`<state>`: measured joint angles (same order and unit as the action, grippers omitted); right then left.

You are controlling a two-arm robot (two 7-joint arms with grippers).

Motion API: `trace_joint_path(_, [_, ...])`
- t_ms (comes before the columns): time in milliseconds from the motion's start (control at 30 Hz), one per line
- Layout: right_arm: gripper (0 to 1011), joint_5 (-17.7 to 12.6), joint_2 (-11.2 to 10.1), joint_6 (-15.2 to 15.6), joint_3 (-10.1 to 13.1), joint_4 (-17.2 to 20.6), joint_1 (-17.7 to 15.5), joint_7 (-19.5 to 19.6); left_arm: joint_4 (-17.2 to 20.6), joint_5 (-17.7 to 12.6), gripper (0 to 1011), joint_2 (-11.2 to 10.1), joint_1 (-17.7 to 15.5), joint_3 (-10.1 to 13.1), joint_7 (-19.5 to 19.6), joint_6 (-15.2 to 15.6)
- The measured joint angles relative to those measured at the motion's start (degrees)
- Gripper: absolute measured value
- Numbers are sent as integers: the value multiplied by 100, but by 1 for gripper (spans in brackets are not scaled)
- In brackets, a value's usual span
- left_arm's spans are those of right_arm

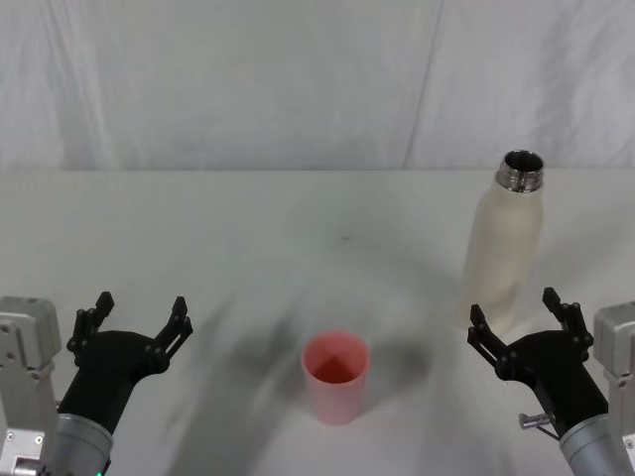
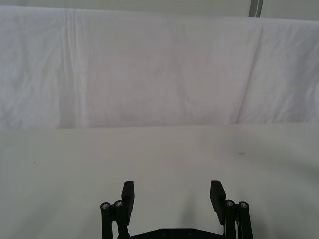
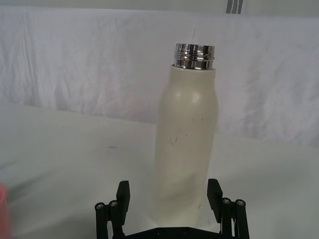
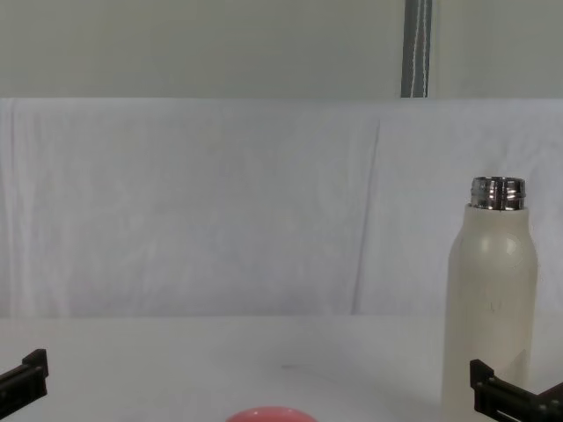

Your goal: Grasp the thermos with one hand and pour water into the cup lid.

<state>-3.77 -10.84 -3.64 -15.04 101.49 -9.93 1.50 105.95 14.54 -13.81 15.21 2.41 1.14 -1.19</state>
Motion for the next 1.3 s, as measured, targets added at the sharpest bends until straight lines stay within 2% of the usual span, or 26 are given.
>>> trace_joint_path(1300, [1001, 0, 0, 0, 0, 0, 0, 0, 0, 0, 1001, 0, 0, 0, 0, 0])
